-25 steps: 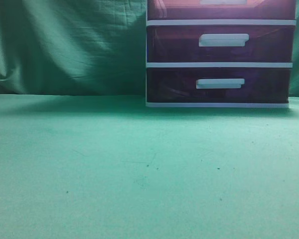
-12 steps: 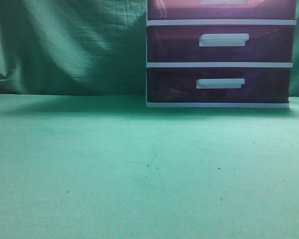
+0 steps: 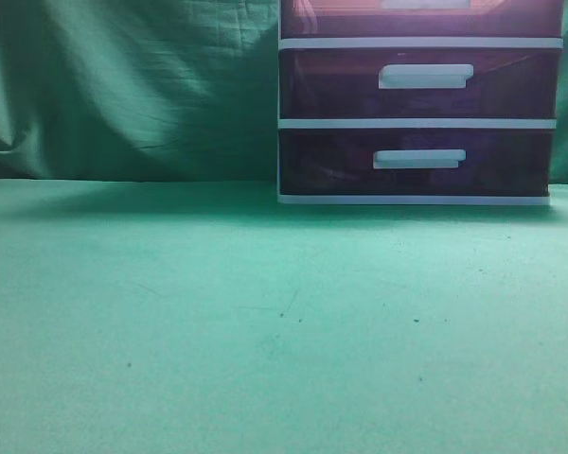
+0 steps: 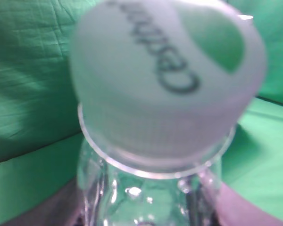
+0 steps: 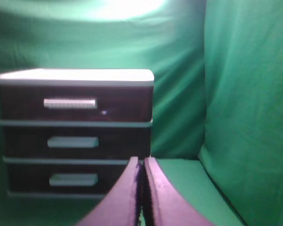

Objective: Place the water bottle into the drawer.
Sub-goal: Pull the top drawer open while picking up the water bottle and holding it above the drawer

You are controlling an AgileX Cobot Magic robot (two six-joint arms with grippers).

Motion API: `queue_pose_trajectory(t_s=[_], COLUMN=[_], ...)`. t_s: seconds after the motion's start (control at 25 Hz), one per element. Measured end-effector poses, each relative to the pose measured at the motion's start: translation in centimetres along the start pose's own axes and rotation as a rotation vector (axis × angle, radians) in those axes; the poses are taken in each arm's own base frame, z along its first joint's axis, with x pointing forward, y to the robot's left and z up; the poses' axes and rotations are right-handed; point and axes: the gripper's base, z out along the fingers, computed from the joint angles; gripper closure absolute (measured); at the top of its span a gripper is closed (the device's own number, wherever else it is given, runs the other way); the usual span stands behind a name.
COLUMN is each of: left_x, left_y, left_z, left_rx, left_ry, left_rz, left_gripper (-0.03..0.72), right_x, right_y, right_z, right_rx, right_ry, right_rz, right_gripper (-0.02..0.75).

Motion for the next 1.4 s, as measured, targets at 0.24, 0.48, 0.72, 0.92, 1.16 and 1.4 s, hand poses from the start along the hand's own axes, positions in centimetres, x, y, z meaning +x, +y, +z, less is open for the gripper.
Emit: queue_pose_trajectory(t_s=[0.24, 0.48, 0.72, 0.92, 1.16, 1.4], left_x=[0.1, 0.1, 0.1, 0.2, 0.3, 0.3], left_y=[0.0, 0.0, 0.0, 0.0, 0.2, 0.2], left_z=[0.0, 0.0, 0.0, 0.0, 0.0, 0.0], left_rx=[0.001, 0.002, 0.002, -0.002, -0.022, -0.025], left_ry=[0.007, 0.007, 0.009, 0.013, 0.029, 0.032], left_rz=[-0.006, -0.011, -0.012, -0.013, -0.023, -0.032], left_gripper=[0.403, 0.403, 0.403, 0.403, 0.403, 0.403], right_x=[-3.2, -6.0, -7.8, -7.4, -4.6, -2.3], right_y=[0.2, 0.8, 4.4, 5.7, 7.1, 8.1], right_z=[5.2, 10.8, 15.2, 18.8, 22.9, 26.2], right_rx=[-0.094, -0.199, -0.41, -0.35, -0.344, -0.318], right_ry=[0.339, 0.449, 0.311, 0.125, 0.005, -0.069], right_rz=[-0.178, -0.327, -0.77, -0.963, -1.22, -1.288], right_gripper=[0.738, 0.738, 0.738, 0.738, 0.738, 0.614])
